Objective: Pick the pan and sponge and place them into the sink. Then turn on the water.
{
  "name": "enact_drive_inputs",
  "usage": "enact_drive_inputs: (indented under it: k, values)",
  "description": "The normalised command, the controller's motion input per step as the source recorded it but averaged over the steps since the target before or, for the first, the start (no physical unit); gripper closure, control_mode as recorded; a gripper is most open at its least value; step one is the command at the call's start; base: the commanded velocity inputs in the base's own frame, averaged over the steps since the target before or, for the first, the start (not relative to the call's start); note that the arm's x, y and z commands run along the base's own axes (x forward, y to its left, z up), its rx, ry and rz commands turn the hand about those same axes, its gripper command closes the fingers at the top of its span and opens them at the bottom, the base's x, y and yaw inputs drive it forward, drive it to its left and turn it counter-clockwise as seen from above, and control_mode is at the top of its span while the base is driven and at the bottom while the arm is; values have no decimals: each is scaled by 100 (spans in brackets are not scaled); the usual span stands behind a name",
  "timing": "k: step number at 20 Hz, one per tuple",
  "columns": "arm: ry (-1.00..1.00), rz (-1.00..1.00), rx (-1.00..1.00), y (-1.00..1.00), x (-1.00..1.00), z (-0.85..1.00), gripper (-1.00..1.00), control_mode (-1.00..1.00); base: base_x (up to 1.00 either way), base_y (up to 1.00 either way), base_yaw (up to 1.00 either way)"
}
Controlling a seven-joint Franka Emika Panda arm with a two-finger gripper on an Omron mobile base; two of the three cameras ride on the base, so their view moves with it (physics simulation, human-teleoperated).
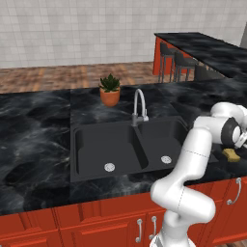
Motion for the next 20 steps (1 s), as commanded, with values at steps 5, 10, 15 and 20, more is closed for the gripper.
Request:
enact_drive_inputs:
  k: [5, 10, 15, 20]
  values:
    - [0, 2, 2, -25, 11, -20, -100, -100, 0, 0, 0]
    - [0, 2, 2, -27, 7, -22, -100, -100, 0, 0, 0]
    - [-2, 2, -1, 19, -23, -58, -100, -100, 0, 0, 0]
    - [-5, 0, -4, 35, -45, -62, 100, -100, 0, 0, 0]
